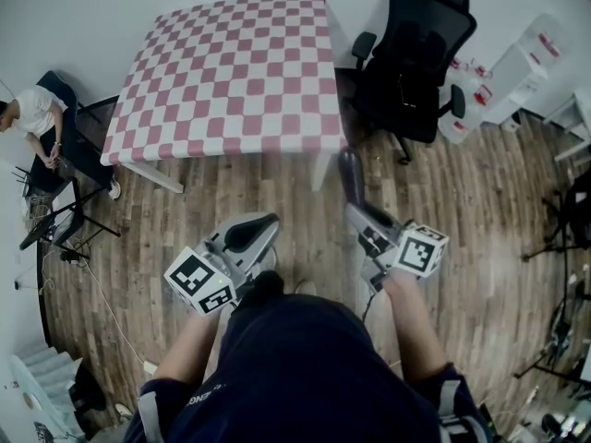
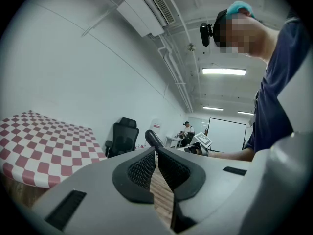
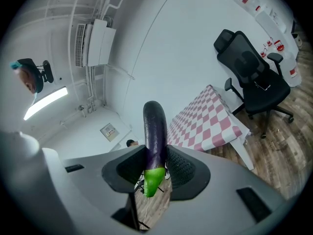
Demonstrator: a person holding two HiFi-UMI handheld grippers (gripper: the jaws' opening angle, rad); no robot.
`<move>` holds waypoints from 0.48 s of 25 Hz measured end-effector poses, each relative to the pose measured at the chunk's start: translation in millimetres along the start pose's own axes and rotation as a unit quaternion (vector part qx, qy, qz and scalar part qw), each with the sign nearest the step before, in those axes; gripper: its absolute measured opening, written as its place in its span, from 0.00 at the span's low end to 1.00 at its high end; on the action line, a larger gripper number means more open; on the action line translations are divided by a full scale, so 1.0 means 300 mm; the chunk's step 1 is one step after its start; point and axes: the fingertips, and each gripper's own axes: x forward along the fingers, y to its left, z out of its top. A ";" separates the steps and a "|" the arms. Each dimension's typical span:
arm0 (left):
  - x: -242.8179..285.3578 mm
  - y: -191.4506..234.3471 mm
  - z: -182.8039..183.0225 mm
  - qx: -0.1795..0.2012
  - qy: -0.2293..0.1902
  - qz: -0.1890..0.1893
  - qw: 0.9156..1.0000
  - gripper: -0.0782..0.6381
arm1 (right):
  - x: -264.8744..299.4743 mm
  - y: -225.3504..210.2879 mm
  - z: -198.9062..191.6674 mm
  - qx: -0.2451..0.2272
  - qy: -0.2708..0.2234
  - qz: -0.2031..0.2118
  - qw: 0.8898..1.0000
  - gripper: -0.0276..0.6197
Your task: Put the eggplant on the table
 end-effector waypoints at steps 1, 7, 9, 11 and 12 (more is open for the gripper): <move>0.013 0.030 -0.004 0.000 -0.001 -0.002 1.000 0.16 | 0.024 -0.022 0.007 0.000 0.000 -0.003 1.000 0.26; 0.054 0.192 -0.007 -0.007 -0.006 -0.014 1.000 0.16 | 0.154 -0.085 0.047 0.011 -0.005 -0.011 1.000 0.26; 0.111 0.297 -0.021 -0.013 -0.007 -0.022 1.000 0.16 | 0.228 -0.158 0.081 0.013 -0.005 -0.019 1.000 0.26; 0.172 0.413 -0.027 -0.019 -0.007 -0.031 0.999 0.16 | 0.319 -0.230 0.127 0.025 -0.010 -0.021 0.999 0.26; 0.198 0.473 -0.023 -0.021 -0.006 -0.034 0.999 0.16 | 0.370 -0.256 0.154 0.036 -0.014 -0.018 0.999 0.26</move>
